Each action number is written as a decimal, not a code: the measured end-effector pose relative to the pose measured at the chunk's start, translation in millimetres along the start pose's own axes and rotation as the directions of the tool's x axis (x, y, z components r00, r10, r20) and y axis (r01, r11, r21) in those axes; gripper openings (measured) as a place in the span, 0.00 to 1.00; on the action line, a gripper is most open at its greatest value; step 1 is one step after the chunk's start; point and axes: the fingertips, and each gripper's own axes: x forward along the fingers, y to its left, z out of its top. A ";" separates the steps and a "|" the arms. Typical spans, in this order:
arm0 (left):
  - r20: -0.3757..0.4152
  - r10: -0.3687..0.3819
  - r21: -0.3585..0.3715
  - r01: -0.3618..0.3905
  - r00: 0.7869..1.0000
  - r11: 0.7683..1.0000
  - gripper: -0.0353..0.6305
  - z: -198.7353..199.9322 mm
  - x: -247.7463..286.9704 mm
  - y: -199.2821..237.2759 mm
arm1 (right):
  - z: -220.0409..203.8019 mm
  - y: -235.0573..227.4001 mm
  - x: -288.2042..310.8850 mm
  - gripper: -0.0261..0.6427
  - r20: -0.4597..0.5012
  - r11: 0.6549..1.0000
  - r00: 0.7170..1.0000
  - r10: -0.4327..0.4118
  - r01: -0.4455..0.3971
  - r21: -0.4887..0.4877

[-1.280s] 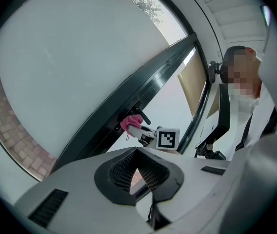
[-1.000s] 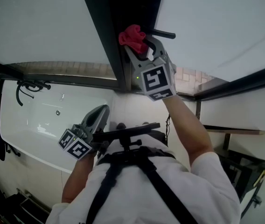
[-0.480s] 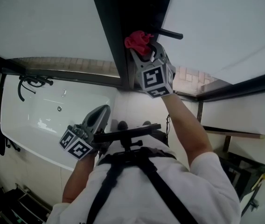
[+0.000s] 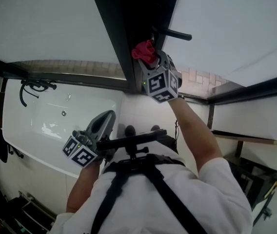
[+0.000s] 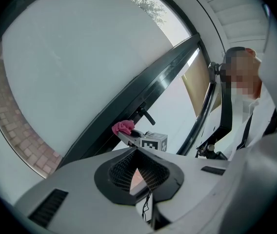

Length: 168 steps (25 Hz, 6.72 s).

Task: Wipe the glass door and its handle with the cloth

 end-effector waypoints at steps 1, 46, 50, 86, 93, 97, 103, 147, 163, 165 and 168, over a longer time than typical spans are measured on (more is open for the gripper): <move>0.000 0.002 0.001 -0.002 1.000 1.000 0.06 0.2 0.1 0.2 | -3.6 0.7 0.8 0.29 -0.009 1.000 1.000 0.003 -0.003 -0.006; 0.011 0.034 0.009 -0.034 0.999 0.999 0.06 2.2 -3.2 -0.6 | -95.4 1.3 36.4 0.29 -0.262 0.996 0.965 -0.002 -0.021 -0.085; 0.008 0.041 0.011 -0.041 0.999 0.999 0.06 1.7 -6.5 0.1 | -111.9 9.2 43.6 0.29 -0.311 0.996 0.950 0.016 -0.044 -0.081; -0.011 -0.102 0.007 0.102 0.995 0.995 0.06 -1.0 25.3 -24.5 | 58.4 -36.3 -30.8 0.29 0.070 0.916 0.996 0.061 -0.083 0.392; -0.003 -0.108 0.025 0.108 0.994 0.994 0.06 4.8 27.6 -27.7 | 60.0 -48.4 -28.8 0.29 0.091 0.871 0.992 0.086 -0.119 0.477; -0.005 -0.081 0.051 0.082 0.997 0.995 0.06 3.5 24.4 -25.7 | 61.1 -52.5 -32.5 0.29 0.094 0.877 0.994 0.064 -0.101 0.471; -0.020 -0.076 0.059 0.077 0.997 0.995 0.06 -2.2 23.2 -27.5 | 62.3 -63.7 -43.2 0.29 0.108 0.876 0.994 0.022 -0.071 0.477; -0.084 -0.111 0.022 0.113 0.990 0.993 0.06 -17.6 45.9 -24.4 | -22.6 -115.8 -96.1 0.29 0.027 0.773 0.980 -0.197 0.139 0.619; -0.068 -0.080 0.032 0.082 0.995 0.996 0.06 -8.6 36.9 -15.8 | -1.5 -90.3 -31.6 0.29 0.038 0.858 0.990 -0.137 0.099 0.503; -0.070 -0.077 0.033 0.080 0.995 0.996 0.06 -8.8 37.2 -14.8 | -5.7 -88.3 -29.2 0.29 0.034 0.858 0.990 -0.137 0.101 0.503; -0.071 -0.074 0.033 0.076 0.995 0.997 0.06 -8.2 38.0 -12.6 | -16.3 -83.0 -23.7 0.29 0.015 0.855 0.992 -0.129 0.104 0.507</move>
